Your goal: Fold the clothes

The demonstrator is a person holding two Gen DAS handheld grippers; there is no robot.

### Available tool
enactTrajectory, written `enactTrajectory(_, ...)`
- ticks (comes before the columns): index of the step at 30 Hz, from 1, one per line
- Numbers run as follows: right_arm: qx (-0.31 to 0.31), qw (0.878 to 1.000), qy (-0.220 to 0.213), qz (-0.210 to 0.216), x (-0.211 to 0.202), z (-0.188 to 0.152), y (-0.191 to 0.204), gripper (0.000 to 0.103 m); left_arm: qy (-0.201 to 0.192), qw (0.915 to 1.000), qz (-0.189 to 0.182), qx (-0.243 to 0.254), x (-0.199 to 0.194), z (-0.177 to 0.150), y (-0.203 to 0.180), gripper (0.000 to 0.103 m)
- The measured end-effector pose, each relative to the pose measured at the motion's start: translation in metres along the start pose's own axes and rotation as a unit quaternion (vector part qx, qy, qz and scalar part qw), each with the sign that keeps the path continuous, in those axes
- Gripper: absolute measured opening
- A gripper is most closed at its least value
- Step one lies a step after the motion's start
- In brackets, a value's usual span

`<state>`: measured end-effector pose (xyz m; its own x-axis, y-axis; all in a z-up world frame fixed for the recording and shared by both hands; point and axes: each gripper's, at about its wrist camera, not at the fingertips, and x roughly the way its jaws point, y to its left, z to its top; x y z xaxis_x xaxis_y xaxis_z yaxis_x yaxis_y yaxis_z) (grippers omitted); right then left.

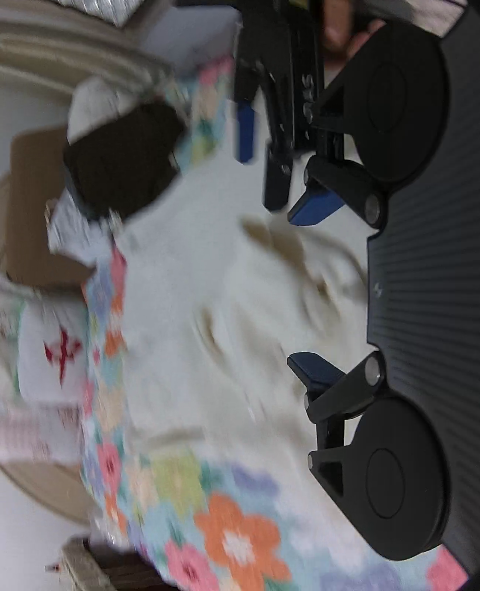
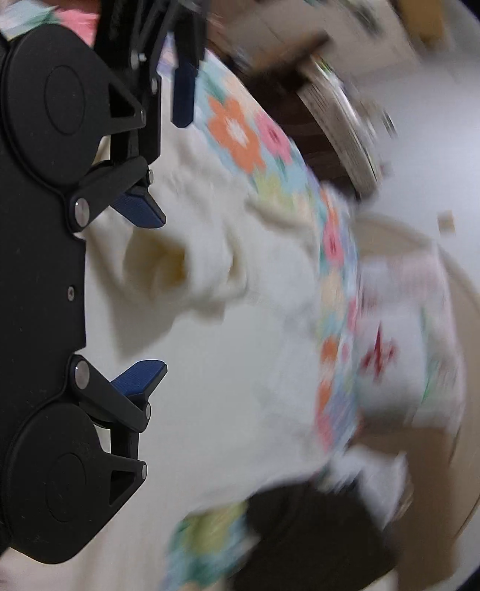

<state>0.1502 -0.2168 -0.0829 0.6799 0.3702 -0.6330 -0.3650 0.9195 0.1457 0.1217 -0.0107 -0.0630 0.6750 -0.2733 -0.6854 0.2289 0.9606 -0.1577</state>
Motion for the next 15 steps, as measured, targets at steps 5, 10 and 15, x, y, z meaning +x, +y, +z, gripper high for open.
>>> enactTrajectory(5,-0.080,0.996,0.010,-0.041,0.028,-0.002,0.022,0.078,0.006,0.9970,0.048,-0.060,-0.010,-0.025,0.063,0.075)
enactTrajectory(10,-0.159,0.984,0.020,-0.081,0.055,-0.003,0.044,0.078,0.029,0.9872,0.038,-0.152,0.002,-0.037,0.114,0.075)
enactTrajectory(15,-0.155,0.986,0.018,-0.053,0.073,0.003,0.048,0.071,0.045,0.9856,0.047,-0.156,0.016,-0.041,0.122,0.075)
